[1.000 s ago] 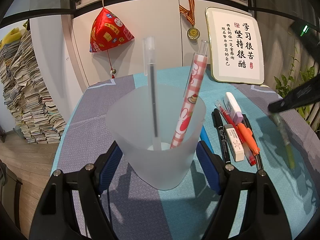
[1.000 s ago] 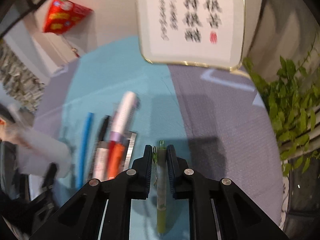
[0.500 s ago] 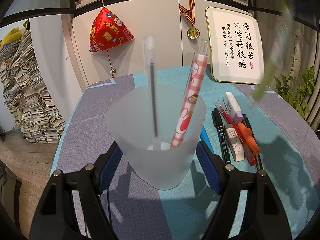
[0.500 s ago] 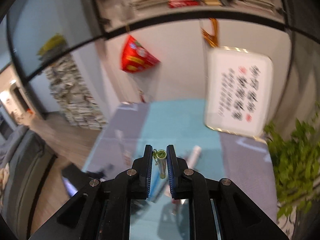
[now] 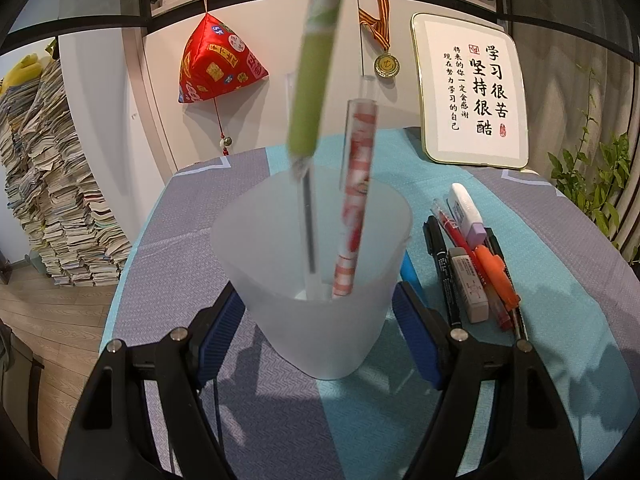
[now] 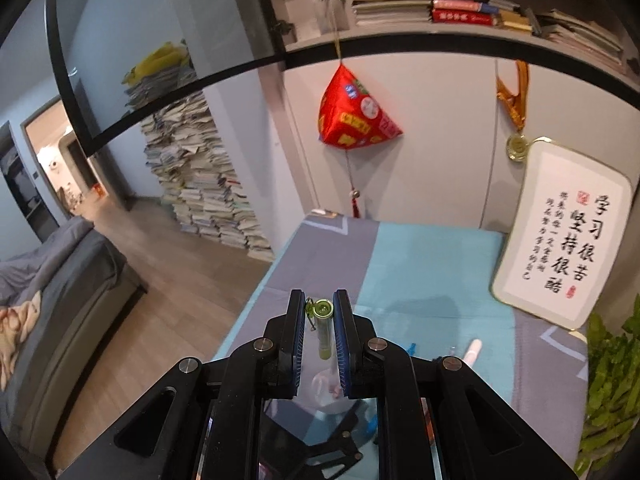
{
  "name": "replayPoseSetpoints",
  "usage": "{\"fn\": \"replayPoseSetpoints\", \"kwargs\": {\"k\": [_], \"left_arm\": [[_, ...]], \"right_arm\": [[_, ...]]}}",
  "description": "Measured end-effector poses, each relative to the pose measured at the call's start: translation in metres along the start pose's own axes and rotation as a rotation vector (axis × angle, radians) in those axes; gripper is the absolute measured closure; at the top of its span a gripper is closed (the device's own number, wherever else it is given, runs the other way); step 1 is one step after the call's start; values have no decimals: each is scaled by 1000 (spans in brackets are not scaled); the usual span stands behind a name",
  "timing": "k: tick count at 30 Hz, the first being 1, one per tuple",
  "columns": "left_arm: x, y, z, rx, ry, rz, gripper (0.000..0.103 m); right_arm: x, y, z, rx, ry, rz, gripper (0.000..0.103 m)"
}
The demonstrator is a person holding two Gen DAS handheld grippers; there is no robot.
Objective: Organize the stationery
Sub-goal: 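Carry the green pen with the right gripper and drop it into the cup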
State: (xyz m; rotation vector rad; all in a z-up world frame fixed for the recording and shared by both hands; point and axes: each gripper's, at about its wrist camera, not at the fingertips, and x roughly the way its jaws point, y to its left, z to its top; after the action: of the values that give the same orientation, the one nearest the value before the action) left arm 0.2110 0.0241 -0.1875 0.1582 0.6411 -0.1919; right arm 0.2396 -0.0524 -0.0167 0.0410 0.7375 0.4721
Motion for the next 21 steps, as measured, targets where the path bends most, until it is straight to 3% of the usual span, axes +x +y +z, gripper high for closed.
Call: {"fn": "replayPoseSetpoints", "kwargs": {"k": [11,21], "left_arm": [[0,0,0,0,0,0,27],[0,0,0,0,0,0,27]], "right_arm": [[61,8,-19,-81,155,1,88],[79,11,-25,-99,201,-11,88]]}}
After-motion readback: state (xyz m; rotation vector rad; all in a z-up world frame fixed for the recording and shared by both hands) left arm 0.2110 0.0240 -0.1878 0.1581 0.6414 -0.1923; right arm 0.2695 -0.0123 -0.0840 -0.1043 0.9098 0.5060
